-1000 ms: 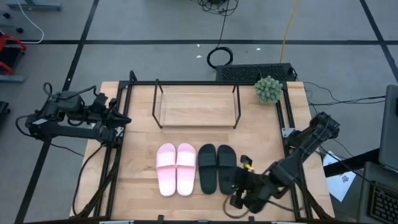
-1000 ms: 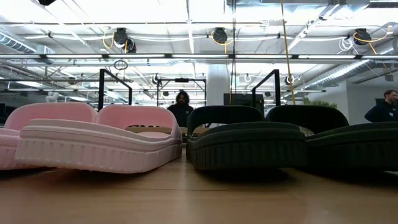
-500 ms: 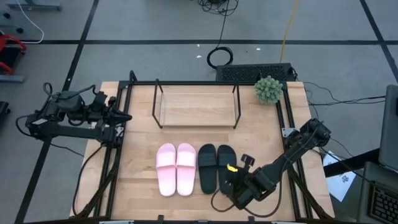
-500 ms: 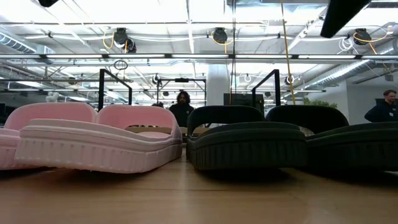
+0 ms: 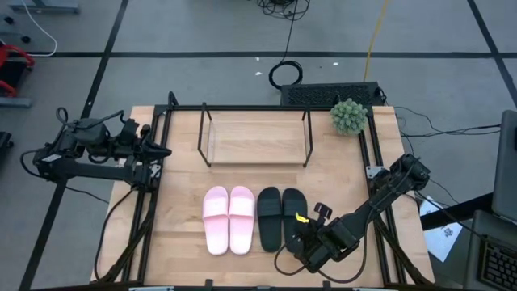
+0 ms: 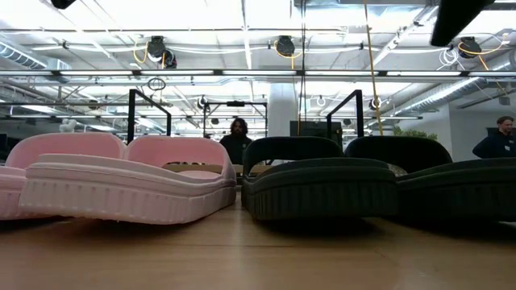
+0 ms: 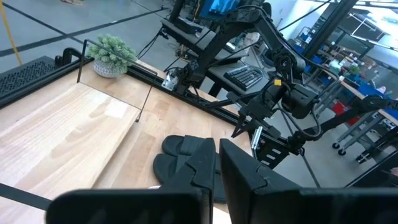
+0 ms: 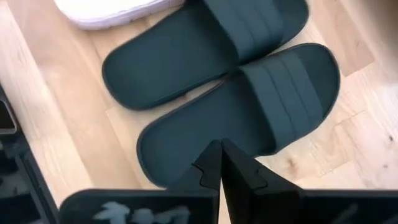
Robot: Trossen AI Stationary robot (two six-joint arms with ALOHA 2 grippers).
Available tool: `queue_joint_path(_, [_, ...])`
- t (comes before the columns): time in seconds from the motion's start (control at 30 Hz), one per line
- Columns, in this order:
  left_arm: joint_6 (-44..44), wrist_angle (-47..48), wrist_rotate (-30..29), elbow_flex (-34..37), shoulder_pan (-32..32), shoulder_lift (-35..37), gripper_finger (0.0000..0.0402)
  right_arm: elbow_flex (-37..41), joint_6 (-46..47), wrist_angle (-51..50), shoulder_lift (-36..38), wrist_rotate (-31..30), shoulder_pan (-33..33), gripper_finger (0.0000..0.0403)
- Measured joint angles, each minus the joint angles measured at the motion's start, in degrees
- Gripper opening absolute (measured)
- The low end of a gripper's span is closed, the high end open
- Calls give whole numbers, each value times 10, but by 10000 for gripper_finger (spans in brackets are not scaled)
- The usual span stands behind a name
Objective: Pick and place slides into the shelf
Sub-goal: Put the right black slide on the shelf
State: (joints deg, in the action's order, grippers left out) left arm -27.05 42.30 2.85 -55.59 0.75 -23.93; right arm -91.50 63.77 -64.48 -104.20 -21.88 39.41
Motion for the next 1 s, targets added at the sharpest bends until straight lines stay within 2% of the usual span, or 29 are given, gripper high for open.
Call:
queue_joint_path(0.1, [0,0,0,0,0,0,24,0,-40,3,0,26,-3,0])
queue_joint_path(0.47, [14,0,0,0,0,0,24,0,-63,18,0,29,-34,12])
queue_joint_path(0.6, [15,0,0,0,0,0,24,0,-76,30,0,56,-43,42])
queue_joint_path(0.9, [20,0,-5,0,0,0,24,2,-76,31,0,56,-49,146])
queue_joint_path(1.0, [30,0,-5,0,0,0,24,24,-86,43,1,58,-50,171])
